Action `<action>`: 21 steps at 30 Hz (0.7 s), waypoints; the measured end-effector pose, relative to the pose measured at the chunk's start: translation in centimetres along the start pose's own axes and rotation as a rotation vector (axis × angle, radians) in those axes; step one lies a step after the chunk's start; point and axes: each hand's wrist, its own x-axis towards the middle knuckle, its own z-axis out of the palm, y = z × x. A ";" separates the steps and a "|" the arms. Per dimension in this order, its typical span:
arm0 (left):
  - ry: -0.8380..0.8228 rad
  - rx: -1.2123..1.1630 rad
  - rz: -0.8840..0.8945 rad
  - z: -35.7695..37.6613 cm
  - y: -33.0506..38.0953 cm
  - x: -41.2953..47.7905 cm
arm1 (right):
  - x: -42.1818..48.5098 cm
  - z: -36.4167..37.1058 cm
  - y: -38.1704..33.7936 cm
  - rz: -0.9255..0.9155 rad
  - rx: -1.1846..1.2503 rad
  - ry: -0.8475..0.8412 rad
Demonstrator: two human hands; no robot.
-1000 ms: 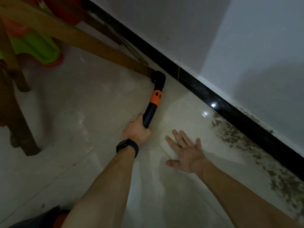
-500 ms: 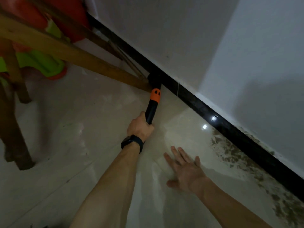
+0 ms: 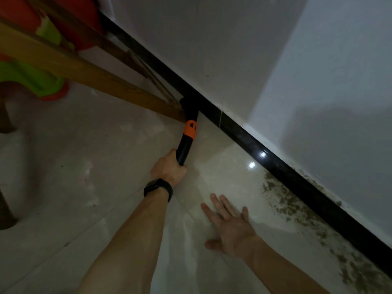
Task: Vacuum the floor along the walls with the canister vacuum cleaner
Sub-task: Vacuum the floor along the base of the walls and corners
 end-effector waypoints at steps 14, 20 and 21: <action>-0.266 0.269 0.264 0.9 -1.5 -14.3 | -1.6 -1.4 -0.1 0.015 0.473 0.092; -0.298 0.287 0.314 3.0 0.5 -18.0 | -6.6 0.9 1.8 0.264 2.103 0.333; -0.297 0.293 0.322 3.5 1.1 -18.7 | -6.9 0.8 2.0 0.257 2.155 0.334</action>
